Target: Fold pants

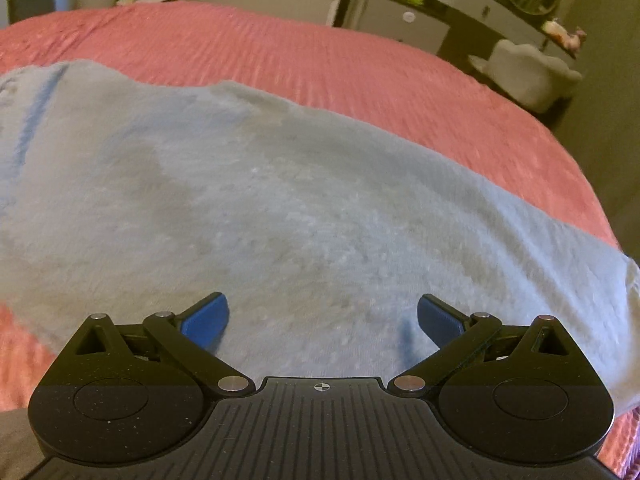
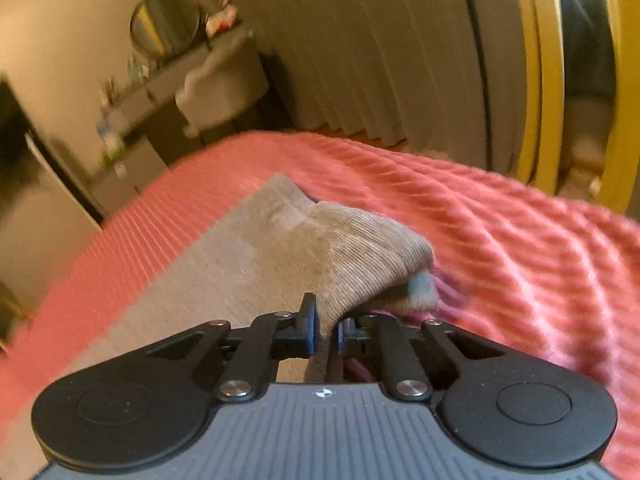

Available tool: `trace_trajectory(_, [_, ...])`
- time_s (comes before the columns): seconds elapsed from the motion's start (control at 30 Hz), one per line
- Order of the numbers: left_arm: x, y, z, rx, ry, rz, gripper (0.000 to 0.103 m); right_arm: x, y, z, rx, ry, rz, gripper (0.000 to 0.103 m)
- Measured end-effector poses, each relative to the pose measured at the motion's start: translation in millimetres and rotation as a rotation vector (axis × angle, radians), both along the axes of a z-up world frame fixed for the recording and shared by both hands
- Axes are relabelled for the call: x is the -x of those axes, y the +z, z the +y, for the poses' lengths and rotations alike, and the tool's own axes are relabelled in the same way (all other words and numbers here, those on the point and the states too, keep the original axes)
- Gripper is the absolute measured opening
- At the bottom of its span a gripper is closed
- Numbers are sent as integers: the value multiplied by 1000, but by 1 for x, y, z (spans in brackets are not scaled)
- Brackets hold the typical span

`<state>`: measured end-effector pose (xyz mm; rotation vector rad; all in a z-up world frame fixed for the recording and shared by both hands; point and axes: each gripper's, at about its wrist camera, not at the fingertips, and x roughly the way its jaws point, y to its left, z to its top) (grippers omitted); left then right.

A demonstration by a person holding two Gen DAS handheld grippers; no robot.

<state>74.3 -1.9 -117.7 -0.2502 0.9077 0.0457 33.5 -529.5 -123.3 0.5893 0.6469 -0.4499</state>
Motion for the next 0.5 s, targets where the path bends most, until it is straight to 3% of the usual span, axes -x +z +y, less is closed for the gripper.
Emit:
trace_trajectory(0.17, [19,30,14,-68,7,-86,103,-4,54,42,122,75,-132,9])
trace_trajectory(0.33, [38,58,39,-113,59,-184,103,-15,107,160,306,411,-254,9])
trace_trajectory(0.4, [44,62,50,-104,73,-194,103,-14,105,219,355,607,-274,9])
trace_trajectory(0.5, [50,59,66,-96,76,-185,103,-17,66,298,373,851,-219,9])
